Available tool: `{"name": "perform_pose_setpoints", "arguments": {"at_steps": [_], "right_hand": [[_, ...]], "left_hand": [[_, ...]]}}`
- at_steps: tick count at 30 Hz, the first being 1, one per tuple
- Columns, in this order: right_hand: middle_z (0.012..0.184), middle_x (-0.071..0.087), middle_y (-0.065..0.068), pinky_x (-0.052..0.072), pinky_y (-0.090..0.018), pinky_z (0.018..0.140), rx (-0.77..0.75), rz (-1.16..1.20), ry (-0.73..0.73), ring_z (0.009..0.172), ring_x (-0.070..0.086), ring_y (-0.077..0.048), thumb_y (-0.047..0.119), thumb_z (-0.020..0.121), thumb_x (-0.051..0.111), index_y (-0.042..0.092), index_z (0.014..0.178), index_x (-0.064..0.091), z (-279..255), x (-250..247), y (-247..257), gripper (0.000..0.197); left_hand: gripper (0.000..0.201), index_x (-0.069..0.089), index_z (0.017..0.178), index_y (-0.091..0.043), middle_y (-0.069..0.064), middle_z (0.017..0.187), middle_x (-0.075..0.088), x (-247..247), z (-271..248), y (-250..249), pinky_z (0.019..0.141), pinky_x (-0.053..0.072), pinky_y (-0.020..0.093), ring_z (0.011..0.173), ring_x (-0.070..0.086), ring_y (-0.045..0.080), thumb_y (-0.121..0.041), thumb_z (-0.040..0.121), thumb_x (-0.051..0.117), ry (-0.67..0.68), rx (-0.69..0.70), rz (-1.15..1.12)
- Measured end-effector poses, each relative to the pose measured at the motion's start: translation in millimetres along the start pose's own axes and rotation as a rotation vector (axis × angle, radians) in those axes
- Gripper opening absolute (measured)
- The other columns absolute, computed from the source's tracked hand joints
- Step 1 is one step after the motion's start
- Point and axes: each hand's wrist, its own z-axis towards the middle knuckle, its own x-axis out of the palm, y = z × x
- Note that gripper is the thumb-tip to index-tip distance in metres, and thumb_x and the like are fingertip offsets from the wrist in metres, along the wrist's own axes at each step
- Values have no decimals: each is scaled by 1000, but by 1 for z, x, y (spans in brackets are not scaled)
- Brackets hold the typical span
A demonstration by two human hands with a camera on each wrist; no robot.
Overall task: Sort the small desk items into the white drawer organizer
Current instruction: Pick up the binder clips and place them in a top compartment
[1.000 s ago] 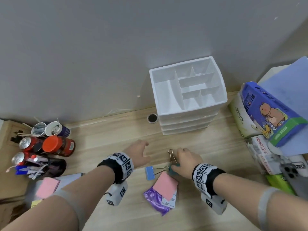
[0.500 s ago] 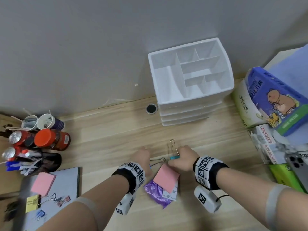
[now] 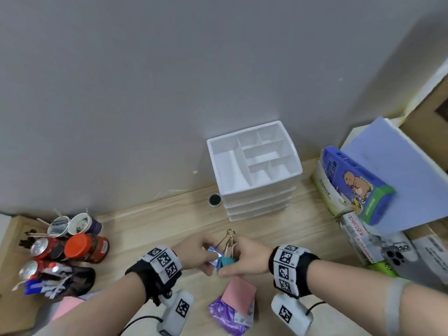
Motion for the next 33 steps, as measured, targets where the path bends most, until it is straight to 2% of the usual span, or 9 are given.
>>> {"name": "perform_pose_setpoints", "arguments": {"at_steps": [4,8,11,14,17,22,26,30,33], "right_hand": [[104,73,-4,58,-43,87,-150,-65,-203,92,71,-20,35,60,91,18,111,52,-15,-26,43,66],[81,66,6,55,-36,68,-205,-346,-477,74,63,-13,60,51,87,28,99,46,-37,-66,94,70],[74,61,4,45,-31,61,-282,-430,-558,66,56,-12,54,54,89,26,99,44,-45,-98,127,69],[82,63,-3,46,-34,61,-328,-476,-612,67,56,-15,54,56,90,25,94,48,-39,-137,140,64],[101,60,-5,47,-26,57,-291,-394,-559,60,57,-11,40,69,86,24,108,57,-29,-175,140,51],[91,61,3,42,-18,75,-246,-169,-517,72,56,1,15,92,61,11,111,67,-13,-214,130,21],[87,62,3,44,-19,69,-282,-137,-672,75,54,-10,16,93,63,9,104,69,5,-221,121,14],[74,62,10,40,-13,62,-312,-346,-721,56,53,4,13,89,64,14,86,69,11,-227,127,6],[72,63,8,40,-14,61,-329,-500,-759,57,52,0,15,87,63,17,82,68,10,-232,132,7]], "left_hand": [[21,68,95,1,15,71,62,-16,-23,-58,58,60,29,53,61,17,4,92,47,-79,138,-2],[20,61,81,-5,11,70,54,-34,-33,-121,55,54,33,57,56,26,-12,96,49,-155,210,-88],[27,59,95,-5,9,74,59,-47,-28,-161,61,48,34,62,57,25,-32,93,60,-244,302,55],[19,59,93,-10,9,77,60,-59,-15,-197,60,45,30,67,53,22,-29,95,58,-277,400,159],[19,57,88,-13,12,75,56,-67,8,-218,60,42,34,64,49,24,-30,95,57,-273,405,133],[22,50,85,-14,0,63,49,-61,46,-229,44,38,15,50,46,13,-32,99,53,-294,384,251],[22,50,95,-15,-4,66,52,-51,73,-223,62,42,27,67,54,22,-36,99,51,-322,359,416],[18,49,91,-13,0,72,55,-53,85,-225,68,47,36,72,57,25,-30,97,54,-368,424,401],[19,56,91,-11,1,83,60,-59,93,-226,71,46,33,78,58,23,-28,92,62,-448,511,417]]}}
